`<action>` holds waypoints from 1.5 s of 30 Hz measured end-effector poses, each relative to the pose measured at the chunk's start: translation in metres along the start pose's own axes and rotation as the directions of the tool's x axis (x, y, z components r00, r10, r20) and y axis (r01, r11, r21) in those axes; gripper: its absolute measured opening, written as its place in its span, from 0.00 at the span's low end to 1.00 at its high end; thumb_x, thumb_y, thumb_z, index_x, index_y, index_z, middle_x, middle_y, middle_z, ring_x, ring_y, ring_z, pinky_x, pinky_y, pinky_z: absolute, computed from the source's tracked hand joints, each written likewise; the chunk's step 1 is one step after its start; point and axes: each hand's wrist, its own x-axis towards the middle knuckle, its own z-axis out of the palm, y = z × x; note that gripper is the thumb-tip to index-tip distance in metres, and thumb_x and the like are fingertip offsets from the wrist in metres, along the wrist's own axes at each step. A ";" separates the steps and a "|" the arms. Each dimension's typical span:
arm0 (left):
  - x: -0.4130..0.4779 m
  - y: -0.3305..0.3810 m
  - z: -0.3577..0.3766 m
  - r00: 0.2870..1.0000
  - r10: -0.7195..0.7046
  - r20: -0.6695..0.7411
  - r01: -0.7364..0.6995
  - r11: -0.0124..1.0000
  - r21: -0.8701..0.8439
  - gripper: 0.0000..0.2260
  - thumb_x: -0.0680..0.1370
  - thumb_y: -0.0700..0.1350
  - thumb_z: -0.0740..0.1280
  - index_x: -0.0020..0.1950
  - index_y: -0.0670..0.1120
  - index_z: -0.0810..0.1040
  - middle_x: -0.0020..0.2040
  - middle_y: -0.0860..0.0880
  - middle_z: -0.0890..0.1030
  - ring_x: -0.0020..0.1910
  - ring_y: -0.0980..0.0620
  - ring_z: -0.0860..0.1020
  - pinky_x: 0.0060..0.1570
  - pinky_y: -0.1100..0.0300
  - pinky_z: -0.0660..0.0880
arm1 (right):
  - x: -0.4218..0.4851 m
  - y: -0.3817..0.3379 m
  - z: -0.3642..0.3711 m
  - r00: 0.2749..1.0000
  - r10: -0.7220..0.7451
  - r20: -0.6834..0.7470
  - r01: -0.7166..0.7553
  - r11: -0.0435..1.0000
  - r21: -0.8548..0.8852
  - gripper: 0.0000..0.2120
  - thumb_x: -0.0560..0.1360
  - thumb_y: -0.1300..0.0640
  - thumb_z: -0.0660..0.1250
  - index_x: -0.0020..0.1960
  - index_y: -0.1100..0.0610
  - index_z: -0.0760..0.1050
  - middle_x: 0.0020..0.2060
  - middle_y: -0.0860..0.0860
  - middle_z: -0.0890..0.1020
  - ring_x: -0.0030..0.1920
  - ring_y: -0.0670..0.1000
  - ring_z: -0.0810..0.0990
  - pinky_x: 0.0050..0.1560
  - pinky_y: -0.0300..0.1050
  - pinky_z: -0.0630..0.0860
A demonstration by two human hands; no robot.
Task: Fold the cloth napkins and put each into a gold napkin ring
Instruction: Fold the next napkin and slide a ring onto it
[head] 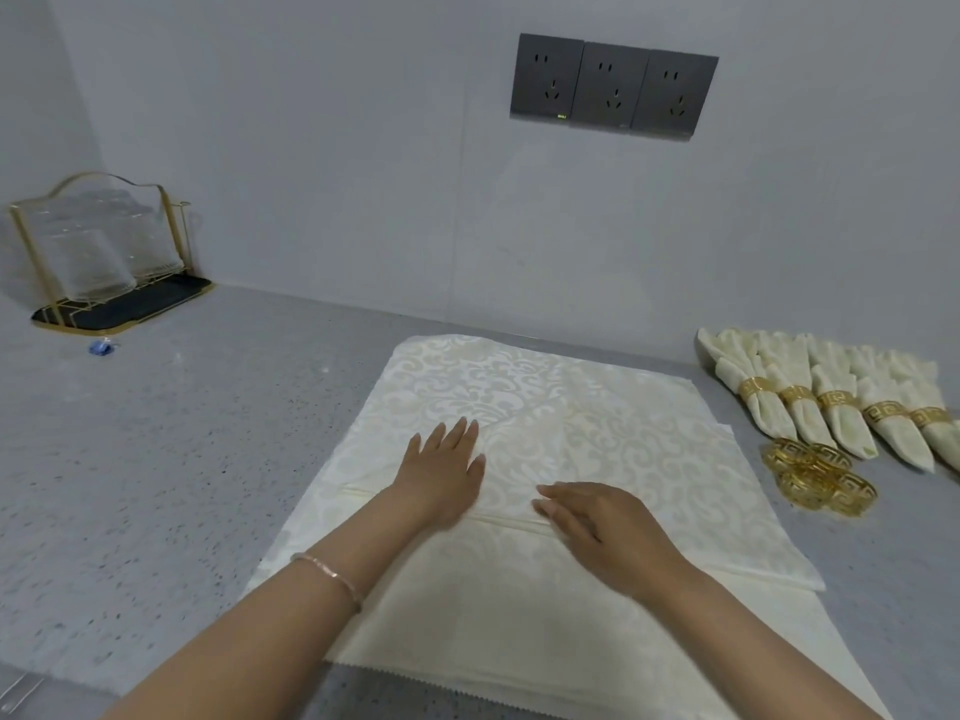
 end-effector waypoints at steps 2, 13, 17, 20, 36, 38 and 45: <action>0.012 0.008 0.003 0.999 -0.020 -0.028 0.018 0.999 -0.051 0.24 0.84 0.51 0.43 0.79 0.48 0.43 0.79 0.51 0.44 0.78 0.49 0.43 0.75 0.50 0.40 | 0.005 -0.001 0.000 1.000 -0.010 -0.015 0.010 1.000 -0.009 0.18 0.80 0.43 0.55 0.48 0.51 0.80 0.48 0.40 0.83 0.52 0.43 0.78 0.51 0.37 0.71; 0.021 0.012 0.027 0.985 -0.076 -0.156 0.090 0.992 0.087 0.24 0.84 0.51 0.42 0.79 0.47 0.41 0.79 0.50 0.41 0.77 0.49 0.40 0.75 0.48 0.38 | 0.097 -0.004 0.023 0.987 -0.053 0.149 0.058 0.998 -0.031 0.22 0.83 0.55 0.47 0.77 0.53 0.52 0.77 0.47 0.52 0.77 0.46 0.48 0.75 0.44 0.43; 0.022 0.011 0.030 0.981 -0.076 -0.180 0.094 0.991 0.097 0.24 0.84 0.52 0.41 0.79 0.48 0.41 0.79 0.50 0.41 0.77 0.49 0.40 0.75 0.48 0.38 | 0.111 0.006 0.038 0.968 -0.036 0.247 0.052 0.997 -0.058 0.25 0.83 0.48 0.45 0.78 0.52 0.46 0.77 0.45 0.48 0.76 0.43 0.42 0.75 0.45 0.39; 0.023 0.010 0.032 0.975 -0.070 -0.210 0.097 0.988 0.119 0.24 0.84 0.52 0.42 0.79 0.47 0.41 0.79 0.49 0.41 0.78 0.48 0.41 0.75 0.48 0.39 | 0.114 0.024 0.037 0.967 0.001 0.254 0.020 0.997 -0.080 0.28 0.82 0.43 0.44 0.78 0.52 0.43 0.77 0.45 0.45 0.76 0.43 0.41 0.75 0.45 0.39; 0.022 0.010 0.026 0.983 -0.065 -0.172 0.079 0.994 0.077 0.27 0.83 0.54 0.43 0.78 0.46 0.39 0.79 0.50 0.41 0.77 0.49 0.40 0.75 0.49 0.38 | 0.107 0.114 -0.059 0.942 0.330 0.057 -0.330 0.944 -0.002 0.30 0.79 0.43 0.58 0.77 0.52 0.55 0.76 0.49 0.56 0.75 0.51 0.56 0.74 0.46 0.52; 0.023 0.016 0.025 0.986 -0.030 -0.164 0.044 0.996 0.083 0.28 0.83 0.56 0.44 0.78 0.46 0.39 0.79 0.50 0.40 0.77 0.49 0.39 0.75 0.49 0.36 | 0.089 0.137 -0.076 0.907 0.411 0.095 -0.415 0.909 0.029 0.33 0.76 0.44 0.64 0.76 0.53 0.56 0.75 0.50 0.59 0.74 0.52 0.60 0.71 0.45 0.57; 0.032 0.044 0.031 0.992 -0.040 -0.117 0.051 0.994 0.101 0.31 0.81 0.61 0.44 0.79 0.47 0.40 0.79 0.50 0.40 0.77 0.48 0.39 0.74 0.46 0.36 | 0.069 0.182 -0.094 0.774 0.577 0.263 -0.570 0.814 -0.109 0.42 0.70 0.41 0.71 0.75 0.56 0.55 0.73 0.52 0.62 0.72 0.53 0.64 0.68 0.45 0.63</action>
